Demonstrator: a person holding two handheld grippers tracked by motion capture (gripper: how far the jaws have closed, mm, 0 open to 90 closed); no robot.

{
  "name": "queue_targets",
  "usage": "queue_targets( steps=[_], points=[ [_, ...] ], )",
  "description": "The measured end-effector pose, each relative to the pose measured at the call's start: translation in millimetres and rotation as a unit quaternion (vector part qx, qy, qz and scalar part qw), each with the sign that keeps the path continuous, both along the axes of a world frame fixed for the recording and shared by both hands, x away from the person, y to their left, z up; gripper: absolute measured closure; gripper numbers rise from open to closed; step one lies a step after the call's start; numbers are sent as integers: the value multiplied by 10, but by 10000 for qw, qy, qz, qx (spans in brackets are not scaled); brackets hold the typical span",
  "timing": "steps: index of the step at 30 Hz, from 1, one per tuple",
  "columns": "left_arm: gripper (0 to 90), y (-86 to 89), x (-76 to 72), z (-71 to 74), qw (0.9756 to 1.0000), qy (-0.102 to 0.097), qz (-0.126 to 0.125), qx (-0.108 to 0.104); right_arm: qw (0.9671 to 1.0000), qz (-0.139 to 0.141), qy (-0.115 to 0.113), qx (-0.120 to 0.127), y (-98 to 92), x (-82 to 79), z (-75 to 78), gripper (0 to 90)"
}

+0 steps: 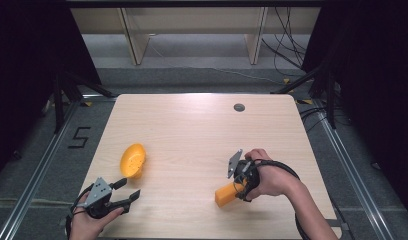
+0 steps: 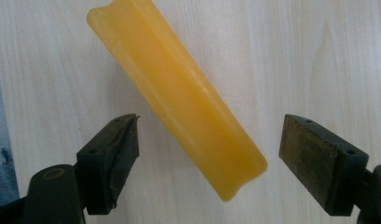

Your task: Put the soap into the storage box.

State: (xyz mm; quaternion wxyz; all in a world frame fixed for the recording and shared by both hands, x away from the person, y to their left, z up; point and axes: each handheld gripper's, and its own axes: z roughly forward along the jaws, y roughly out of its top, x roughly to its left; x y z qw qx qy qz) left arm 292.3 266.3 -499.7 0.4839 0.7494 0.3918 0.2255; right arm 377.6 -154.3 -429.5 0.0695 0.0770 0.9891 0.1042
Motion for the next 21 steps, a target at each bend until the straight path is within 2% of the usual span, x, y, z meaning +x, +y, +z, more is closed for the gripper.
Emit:
queue_targets(
  steps=[2,3,4,6,7,8,9,11,12,16,18,19,20,21],
  points=[
    [330,0,1,2,10000,0,3,0,10000,49,23,-64,19,12,-35,202],
    [329,-13,2,-7,10000,-63,41,-3,9998,198,51,-85,49,24,-70,207],
    [329,-10,2,-1,10000,-27,4,24,9998,-43,111,-175,54,-3,-77,213],
    [327,-6,0,6,10000,-5,-16,90,9996,-24,144,-234,70,0,-97,257],
    [326,-8,1,3,10000,2,-32,73,9995,33,167,-261,77,8,-106,274],
    [326,-8,1,3,10000,2,-32,73,9993,233,152,-257,87,32,-117,294],
    [326,-7,2,2,9999,-9,-49,89,9993,111,202,-294,93,18,-123,317],
    [326,-7,1,2,9999,2,-45,102,9990,77,211,-390,110,9,-133,348],
    [325,-13,3,-3,10000,3,-66,49,9989,212,170,-377,120,30,-147,376],
    [325,-16,16,-8,9999,-1,-65,93,9976,408,183,-535,151,43,-154,408],
    [325,-21,11,-3,9999,11,-42,119,9964,635,202,-525,167,62,-159,451],
    [324,-26,16,-8,9999,-7,-77,83,9969,470,238,-580,167,38,-154,479],
    [323,-34,12,-12,10000,19,-55,54,9963,569,286,-570,172,44,-162,512],
    [323,-33,7,-7,9999,47,-60,119,9960,550,329,-624,174,35,-162,540]
  ],
)
